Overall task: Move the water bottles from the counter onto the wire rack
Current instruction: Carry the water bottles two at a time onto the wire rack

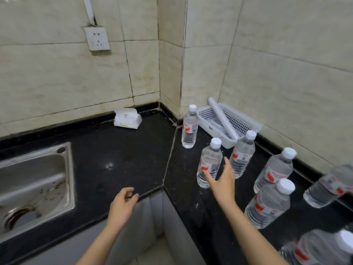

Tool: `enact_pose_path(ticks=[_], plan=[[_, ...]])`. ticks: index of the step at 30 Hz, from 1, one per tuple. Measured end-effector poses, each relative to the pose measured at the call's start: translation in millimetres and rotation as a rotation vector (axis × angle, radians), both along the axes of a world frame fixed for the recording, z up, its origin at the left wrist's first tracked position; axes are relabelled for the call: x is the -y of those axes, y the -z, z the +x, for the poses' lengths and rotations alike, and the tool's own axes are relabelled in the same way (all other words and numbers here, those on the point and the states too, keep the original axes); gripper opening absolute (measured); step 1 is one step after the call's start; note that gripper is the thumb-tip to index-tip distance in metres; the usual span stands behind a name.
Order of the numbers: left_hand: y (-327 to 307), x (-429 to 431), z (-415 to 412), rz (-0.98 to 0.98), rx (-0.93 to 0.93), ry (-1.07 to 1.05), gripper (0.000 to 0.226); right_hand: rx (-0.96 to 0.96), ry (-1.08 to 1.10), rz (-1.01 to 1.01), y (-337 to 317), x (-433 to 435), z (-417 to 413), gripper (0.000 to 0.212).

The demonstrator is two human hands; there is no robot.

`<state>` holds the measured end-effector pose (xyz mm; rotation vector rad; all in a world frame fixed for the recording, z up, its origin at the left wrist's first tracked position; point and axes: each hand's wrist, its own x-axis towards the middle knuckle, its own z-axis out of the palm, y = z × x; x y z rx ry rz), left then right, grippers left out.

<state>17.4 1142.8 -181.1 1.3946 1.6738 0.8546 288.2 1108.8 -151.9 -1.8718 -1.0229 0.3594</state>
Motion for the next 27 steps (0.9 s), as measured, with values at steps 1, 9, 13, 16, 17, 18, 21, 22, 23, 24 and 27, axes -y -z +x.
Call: enact_pose_path(ticks=[1,9,13,16,17,18,21,22,23,24,27], plan=[[3,-6,7,-0.011,0.007,0.003,0.025,0.01,0.025,0.006,0,-12,0,0.084],[1,-68,65,-0.027,0.045,0.096,0.026,-0.036,0.24,-0.111,2,-79,9,0.072],[5,-100,88,-0.047,0.047,0.171,0.027,-0.027,0.14,-0.105,11,-82,25,0.069],[9,-125,106,-0.065,0.04,0.226,0.029,-0.102,0.088,-0.08,9,-80,43,0.059],[11,-136,114,-0.073,0.043,0.25,0.029,-0.126,0.072,-0.074,7,-81,49,0.056],[12,-145,121,-0.077,0.049,0.261,0.029,-0.152,0.039,-0.075,5,-81,52,0.055],[10,-169,139,-0.082,0.116,0.261,0.03,-0.209,-0.041,-0.112,0,-85,59,0.054],[9,-179,145,-0.081,0.143,0.269,0.032,-0.227,-0.049,-0.131,-2,-89,61,0.055],[8,-188,151,-0.068,0.159,0.284,0.034,-0.245,-0.05,-0.148,-4,-93,61,0.056],[6,-196,157,-0.044,0.166,0.307,0.037,-0.263,-0.046,-0.16,-6,-98,62,0.057],[2,-220,173,0.056,0.151,0.392,0.051,-0.303,-0.016,-0.179,-9,-109,64,0.056]])
